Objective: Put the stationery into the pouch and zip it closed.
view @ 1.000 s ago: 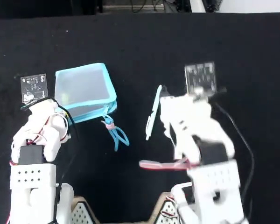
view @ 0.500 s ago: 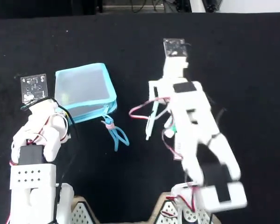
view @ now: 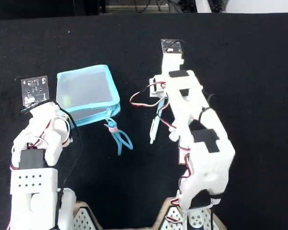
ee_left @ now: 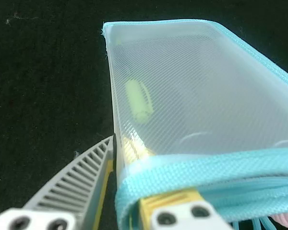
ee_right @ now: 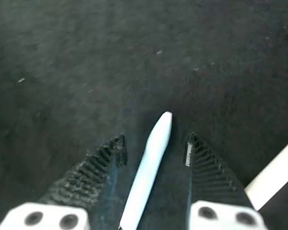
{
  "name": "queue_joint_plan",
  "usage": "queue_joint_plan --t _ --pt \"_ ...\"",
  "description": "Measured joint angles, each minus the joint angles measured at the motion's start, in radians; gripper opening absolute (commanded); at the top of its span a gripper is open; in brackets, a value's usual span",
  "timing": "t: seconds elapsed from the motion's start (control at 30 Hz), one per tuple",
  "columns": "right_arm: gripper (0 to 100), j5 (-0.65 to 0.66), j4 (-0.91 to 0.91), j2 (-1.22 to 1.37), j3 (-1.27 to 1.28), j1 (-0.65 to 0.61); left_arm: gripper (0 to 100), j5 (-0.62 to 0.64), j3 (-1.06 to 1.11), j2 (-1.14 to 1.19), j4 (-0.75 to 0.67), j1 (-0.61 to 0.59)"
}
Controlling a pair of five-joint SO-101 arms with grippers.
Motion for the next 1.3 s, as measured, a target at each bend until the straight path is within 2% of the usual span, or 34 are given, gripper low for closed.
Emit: queue_joint_plan --t 0.2,0.4,0.53,0.8,1.0,1.3 --pt "18.9 0.0 0.046 0.109 -0.123 0.048 3 0.0 0.0 0.0 0.0 0.0" --pt "0.7 0.009 0.249 0.239 -0.351 0.048 3 0.0 0.0 0.0 0.0 0.0" --pt "1.1 0.066 0.391 0.334 -0.52 0.048 3 0.0 0.0 0.0 0.0 0.0" --pt "1.1 0.1 0.675 0.413 -0.821 0.046 3 0.0 0.0 0.0 0.0 0.0" --pt "1.1 0.229 0.847 0.413 -1.042 0.06 3 0.0 0.0 0.0 0.0 0.0" --pt "1.2 0.269 0.875 0.474 -0.994 0.046 3 0.0 0.0 0.0 0.0 0.0"
